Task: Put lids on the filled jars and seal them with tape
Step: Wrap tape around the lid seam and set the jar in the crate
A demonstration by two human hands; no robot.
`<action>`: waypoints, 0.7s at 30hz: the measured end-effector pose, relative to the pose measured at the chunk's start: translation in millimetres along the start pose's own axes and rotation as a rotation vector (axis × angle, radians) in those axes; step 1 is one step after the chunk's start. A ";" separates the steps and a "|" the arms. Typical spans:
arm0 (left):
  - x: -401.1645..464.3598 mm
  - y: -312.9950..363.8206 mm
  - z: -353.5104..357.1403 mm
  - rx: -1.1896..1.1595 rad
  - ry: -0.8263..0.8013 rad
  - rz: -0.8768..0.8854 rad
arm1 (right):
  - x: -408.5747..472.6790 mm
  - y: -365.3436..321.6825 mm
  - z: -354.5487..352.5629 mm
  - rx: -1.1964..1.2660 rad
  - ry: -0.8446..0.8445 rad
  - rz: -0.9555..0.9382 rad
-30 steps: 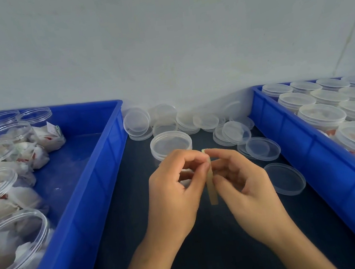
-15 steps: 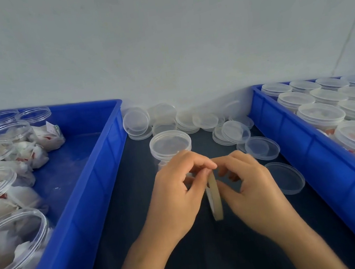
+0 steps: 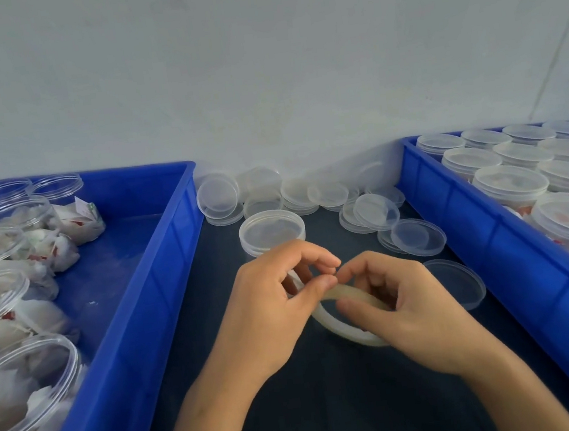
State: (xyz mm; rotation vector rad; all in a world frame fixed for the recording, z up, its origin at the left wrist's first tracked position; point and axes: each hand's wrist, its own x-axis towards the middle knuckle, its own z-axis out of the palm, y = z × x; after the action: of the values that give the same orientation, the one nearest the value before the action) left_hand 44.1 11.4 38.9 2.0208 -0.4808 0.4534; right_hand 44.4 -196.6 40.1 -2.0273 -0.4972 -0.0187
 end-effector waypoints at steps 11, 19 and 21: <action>1.0 -4.9 -0.5 -0.160 -0.007 -0.186 | 0.4 3.5 13.1 -0.034 0.232 -0.119; 0.8 -4.1 5.9 -0.121 -0.010 -0.237 | 1.9 5.3 15.1 -0.235 0.253 -0.256; 1.1 -6.1 6.0 -0.134 -0.029 -0.254 | 3.1 7.9 14.5 -0.304 0.233 -0.258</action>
State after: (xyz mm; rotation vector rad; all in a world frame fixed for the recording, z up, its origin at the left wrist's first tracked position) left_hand 48.9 8.7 32.3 1.9281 -0.2594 0.2308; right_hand 47.2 -186.5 27.0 -2.2047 -0.6328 -0.5082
